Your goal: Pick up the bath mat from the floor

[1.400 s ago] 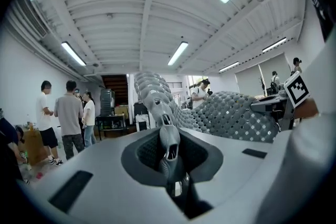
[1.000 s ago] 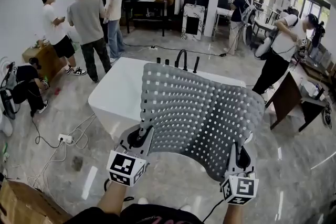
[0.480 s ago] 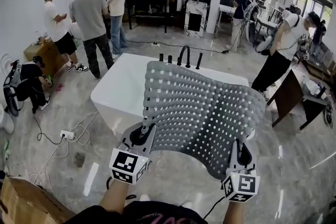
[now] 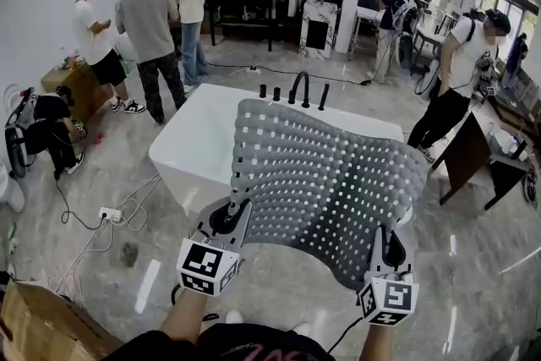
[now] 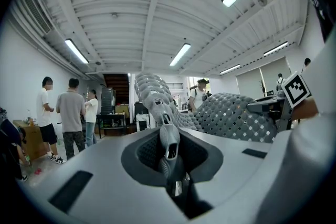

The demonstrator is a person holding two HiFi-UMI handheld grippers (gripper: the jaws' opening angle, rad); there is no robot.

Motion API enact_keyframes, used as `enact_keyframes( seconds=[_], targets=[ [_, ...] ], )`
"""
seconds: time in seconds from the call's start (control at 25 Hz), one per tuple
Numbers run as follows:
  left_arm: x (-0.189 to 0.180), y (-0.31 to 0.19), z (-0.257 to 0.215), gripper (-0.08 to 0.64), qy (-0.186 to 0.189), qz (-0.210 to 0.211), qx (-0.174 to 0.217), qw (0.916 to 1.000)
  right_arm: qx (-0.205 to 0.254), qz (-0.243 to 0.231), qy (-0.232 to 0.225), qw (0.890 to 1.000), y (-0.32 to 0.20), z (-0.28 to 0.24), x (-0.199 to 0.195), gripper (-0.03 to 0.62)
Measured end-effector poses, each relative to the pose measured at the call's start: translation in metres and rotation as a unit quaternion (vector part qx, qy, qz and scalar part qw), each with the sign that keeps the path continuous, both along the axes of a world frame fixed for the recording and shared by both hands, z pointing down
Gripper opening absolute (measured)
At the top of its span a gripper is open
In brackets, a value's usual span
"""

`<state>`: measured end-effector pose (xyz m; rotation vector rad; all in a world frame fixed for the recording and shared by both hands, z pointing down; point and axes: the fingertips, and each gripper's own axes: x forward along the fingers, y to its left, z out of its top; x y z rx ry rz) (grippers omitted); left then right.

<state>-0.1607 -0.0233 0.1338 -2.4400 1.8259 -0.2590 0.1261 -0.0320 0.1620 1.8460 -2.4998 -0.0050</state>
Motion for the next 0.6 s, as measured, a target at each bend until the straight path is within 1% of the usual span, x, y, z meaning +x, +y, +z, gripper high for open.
enact_keyframes(
  seconds=[0.12,0.36,0.6],
  targets=[
    [-0.004,-0.002,-0.009,0.044,-0.002,0.002,-0.002,1.0000,-0.001,0.000,0.002,1.000,-0.002,-0.009,-0.004,0.064],
    [0.014,0.000,-0.006,0.044,-0.014,0.006,0.000,0.9999,0.000,-0.003,0.002,1.000,-0.002,-0.005,0.011,0.064],
    [0.004,0.005,-0.009,0.044,-0.022,0.007,0.001,0.9997,-0.003,-0.002,0.001,1.000,0.003,-0.006,0.001,0.064]
  ],
)
